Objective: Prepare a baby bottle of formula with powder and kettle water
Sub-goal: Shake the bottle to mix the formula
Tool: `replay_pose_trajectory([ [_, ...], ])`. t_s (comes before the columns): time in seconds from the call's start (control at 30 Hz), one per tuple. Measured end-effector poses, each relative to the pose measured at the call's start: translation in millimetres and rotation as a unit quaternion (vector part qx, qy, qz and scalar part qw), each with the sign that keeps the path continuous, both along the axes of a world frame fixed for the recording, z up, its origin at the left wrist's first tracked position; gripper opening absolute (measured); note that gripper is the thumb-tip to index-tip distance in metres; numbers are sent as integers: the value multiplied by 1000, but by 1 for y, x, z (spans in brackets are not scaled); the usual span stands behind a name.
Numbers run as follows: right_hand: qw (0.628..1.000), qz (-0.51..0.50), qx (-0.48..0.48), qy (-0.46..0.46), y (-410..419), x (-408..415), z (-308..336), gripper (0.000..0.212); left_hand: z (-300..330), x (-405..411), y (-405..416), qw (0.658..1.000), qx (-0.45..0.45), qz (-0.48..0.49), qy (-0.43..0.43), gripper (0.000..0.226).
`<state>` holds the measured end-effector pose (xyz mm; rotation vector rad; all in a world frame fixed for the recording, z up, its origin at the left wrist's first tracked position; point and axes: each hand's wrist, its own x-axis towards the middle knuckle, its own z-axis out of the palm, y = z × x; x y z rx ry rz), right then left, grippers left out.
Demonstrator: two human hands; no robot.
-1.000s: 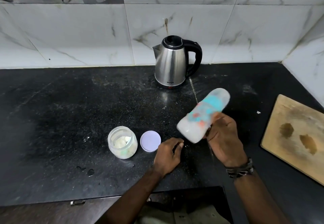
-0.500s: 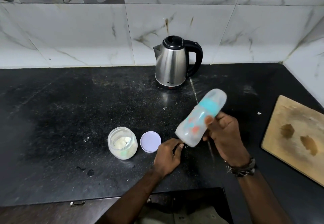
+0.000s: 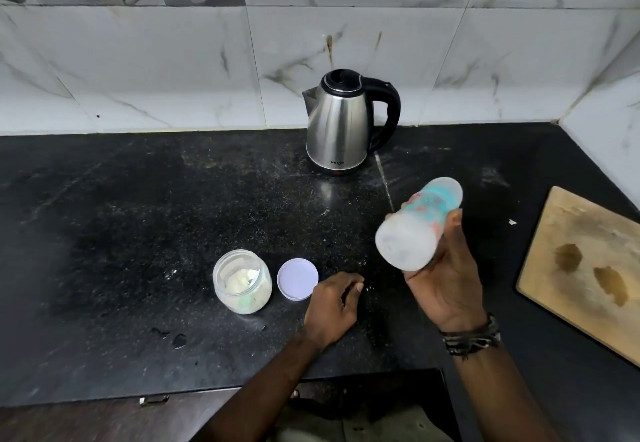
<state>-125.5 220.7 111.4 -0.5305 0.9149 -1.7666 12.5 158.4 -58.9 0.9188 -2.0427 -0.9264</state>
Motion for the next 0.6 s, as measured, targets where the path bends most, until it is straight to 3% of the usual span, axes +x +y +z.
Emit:
replay_pose_trajectory([
  [0.03,1000,4,11,28,0,1,-1,64,-1,0,0,1000,1,-2,2,15],
  [0.13,974,5,56,222,2,7,-3,62,-3,3,0,999,38,-15,7,24],
  [0.17,974,6,50,221,4,8,-2,61,-4,3,-1,999,41,-17,5,23],
  [0.3,999,-42,16,4,2,6,7,37,1,0,0,1000,-2,-2,1,14],
  [0.47,971,-2,61,232,5,1,3,63,-3,3,0,1000,31,-4,-2,20],
  [0.5,973,-1,54,222,7,-1,4,62,-3,2,0,1000,26,-4,-1,19],
  [0.6,998,-25,12,57,5,-4,9,54,2,0,1,1000,2,2,6,15],
])
